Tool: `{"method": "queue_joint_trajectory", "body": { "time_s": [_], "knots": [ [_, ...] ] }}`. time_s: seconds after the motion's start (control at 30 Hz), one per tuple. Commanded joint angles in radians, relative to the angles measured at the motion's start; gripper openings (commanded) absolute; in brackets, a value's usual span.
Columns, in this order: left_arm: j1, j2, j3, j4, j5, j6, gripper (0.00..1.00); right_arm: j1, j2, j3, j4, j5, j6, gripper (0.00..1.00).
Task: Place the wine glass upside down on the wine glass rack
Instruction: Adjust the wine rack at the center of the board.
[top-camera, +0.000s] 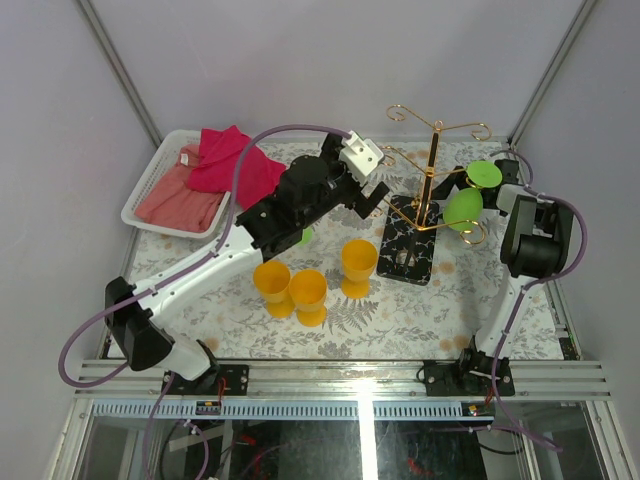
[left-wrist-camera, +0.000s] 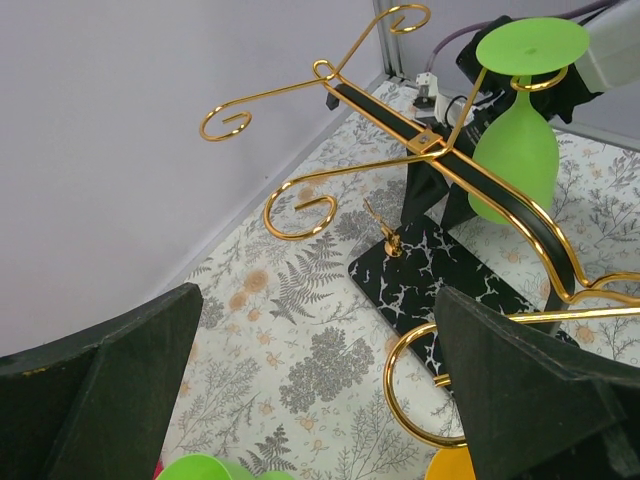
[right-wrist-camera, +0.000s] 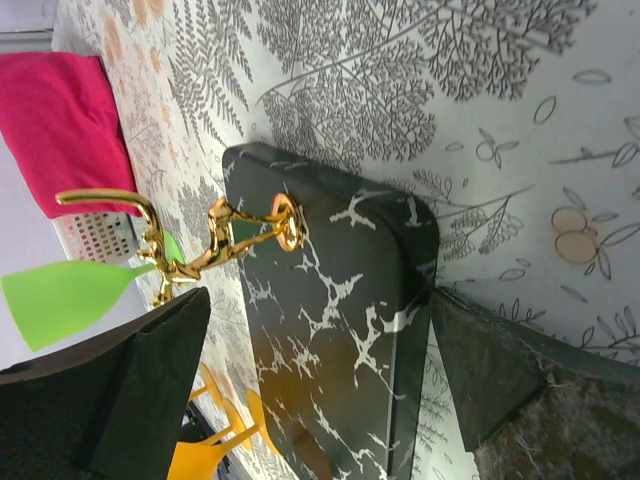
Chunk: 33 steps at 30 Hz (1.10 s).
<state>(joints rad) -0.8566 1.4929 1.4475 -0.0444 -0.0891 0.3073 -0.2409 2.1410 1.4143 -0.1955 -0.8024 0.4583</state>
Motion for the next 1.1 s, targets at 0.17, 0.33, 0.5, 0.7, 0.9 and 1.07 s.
{"method": "queue_joint_trajectory", "body": {
  "time_s": [0.17,0.33,0.5,0.7,0.9,1.07],
  "knots": [
    [0.005,-0.002,0.043,0.025,0.005,0.02,1.0,0.014,-0.019,-0.096,-0.113,0.075,-0.061,1.0],
    [0.005,-0.001,0.044,0.027,0.007,0.025,1.0,0.021,-0.019,-0.114,-0.112,0.067,-0.063,1.0],
    [0.004,0.001,0.041,0.033,0.017,0.026,1.0,0.041,-0.012,-0.12,-0.102,0.06,-0.061,1.0],
    [0.005,0.005,0.049,0.039,0.023,0.033,1.0,0.076,-0.003,-0.124,-0.08,0.057,-0.049,1.0],
    [0.004,0.002,0.049,0.034,0.018,0.035,1.0,0.106,0.015,-0.115,-0.065,0.049,-0.037,1.0],
    [0.005,0.001,0.047,0.031,0.014,0.034,1.0,0.132,0.026,-0.101,-0.063,0.048,-0.033,1.0]
  ]
}}
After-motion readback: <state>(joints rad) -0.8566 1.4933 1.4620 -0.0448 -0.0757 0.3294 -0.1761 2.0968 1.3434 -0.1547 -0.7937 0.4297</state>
